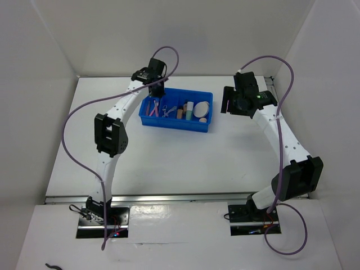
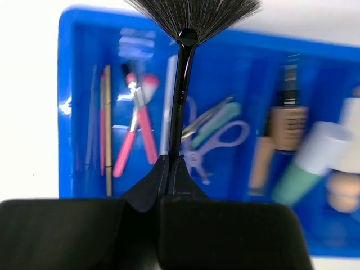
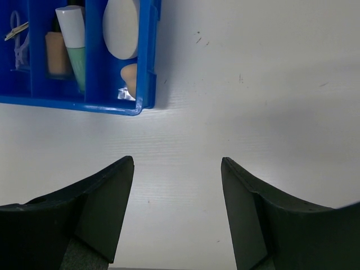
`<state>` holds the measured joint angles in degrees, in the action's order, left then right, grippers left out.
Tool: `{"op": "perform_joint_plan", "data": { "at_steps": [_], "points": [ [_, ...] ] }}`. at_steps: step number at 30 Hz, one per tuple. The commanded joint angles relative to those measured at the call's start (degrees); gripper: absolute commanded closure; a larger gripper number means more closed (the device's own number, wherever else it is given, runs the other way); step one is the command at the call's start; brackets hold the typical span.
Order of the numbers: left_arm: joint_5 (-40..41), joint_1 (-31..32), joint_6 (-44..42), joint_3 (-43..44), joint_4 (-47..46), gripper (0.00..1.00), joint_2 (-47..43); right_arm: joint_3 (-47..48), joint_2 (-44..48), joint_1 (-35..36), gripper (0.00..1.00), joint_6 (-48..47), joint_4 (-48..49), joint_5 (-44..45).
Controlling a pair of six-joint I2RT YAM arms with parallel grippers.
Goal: Organize the makeup
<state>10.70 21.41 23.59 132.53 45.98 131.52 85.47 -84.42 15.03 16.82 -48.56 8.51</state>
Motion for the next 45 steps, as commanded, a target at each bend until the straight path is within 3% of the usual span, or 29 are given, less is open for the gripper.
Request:
{"op": "perform_joint_plan", "data": {
  "at_steps": [1, 7, 11, 16, 23, 27, 28, 31, 33, 34, 35, 41, 43, 44, 45],
  "points": [
    [1.0, -2.34, 3.21, 1.6, 2.46, 1.0, 1.1, 0.84, 0.57, 0.35, 0.29, -0.38, 0.92, 1.33],
    [-0.86, -5.59, 2.87, -5.08, -0.35, 1.0, 1.1, 0.84, -0.57, 0.35, 0.29, -0.38, 0.92, 1.33],
    [-3.49, -6.12, 1.19, -4.13, -0.89, 1.0, 3.65, 0.84, -1.18, 0.35, 0.29, -0.38, 0.92, 1.33],
    [-5.16, -6.12, -0.04, -3.32, -0.27, 0.86, 4.36, 1.36, -1.18, 0.35, 0.29, -0.38, 0.92, 1.33],
    [-5.69, -6.12, -1.09, -9.57, -2.47, 0.83, -0.48, 1.36, -1.71, 0.35, 0.29, 0.14, 0.39, 1.33],
    [-5.69, -5.5, -1.09, -10.18, -1.59, 0.67, -2.76, 1.36, -1.71, 0.35, 0.29, 0.14, 0.39, 1.33],
    [-5.69, -4.98, -1.09, -10.71, -0.98, 0.58, -3.63, 1.36, -1.71, 0.35, 0.28, 0.14, 0.39, 1.33],
    [-4.47, -4.45, 0.14, -11.24, -0.36, 0.57, -5.57, 1.36, -1.71, 0.35, 0.26, 0.14, 0.91, 1.33],
    [-3.93, -4.45, 0.66, -11.24, 0.17, 0.39, -6.53, 1.36, -1.71, 0.35, 0.26, 0.14, 0.92, 1.33],
    [-3.93, -4.45, 1.19, -11.24, 0.86, 0.35, -7.07, 1.36, -1.71, 0.35, 0.26, 0.14, 0.92, 1.33],
    [-3.32, -4.45, 1.19, -10.54, 0.87, 0.22, -8.12, 1.36, -1.71, 0.35, 0.26, 0.14, 0.92, 1.33],
    [-3.32, -4.45, 1.19, -8.52, 1.48, 0.21, -13.83, 1.36, -1.18, 0.35, 0.22, 0.14, 0.92, 1.33],
    [-3.32, -4.45, 1.71, -10.53, 0.87, 0.21, -17.77, 1.89, -2.05, 0.35, 0.14, 2.23, -0.04, 4.13],
    [-3.32, -4.45, 2.59, -11.76, 0.0, 0.21, -19.36, 2.5, -2.58, 0.35, 0.0, 3.56, -1.09, 6.14],
    [-3.32, -4.45, 3.21, -15.42, -0.53, 0.21, -21.2, 3.9, -3.98, 0.35, 0.0, 5.05, -2.41, 10.86]
  ]
}}
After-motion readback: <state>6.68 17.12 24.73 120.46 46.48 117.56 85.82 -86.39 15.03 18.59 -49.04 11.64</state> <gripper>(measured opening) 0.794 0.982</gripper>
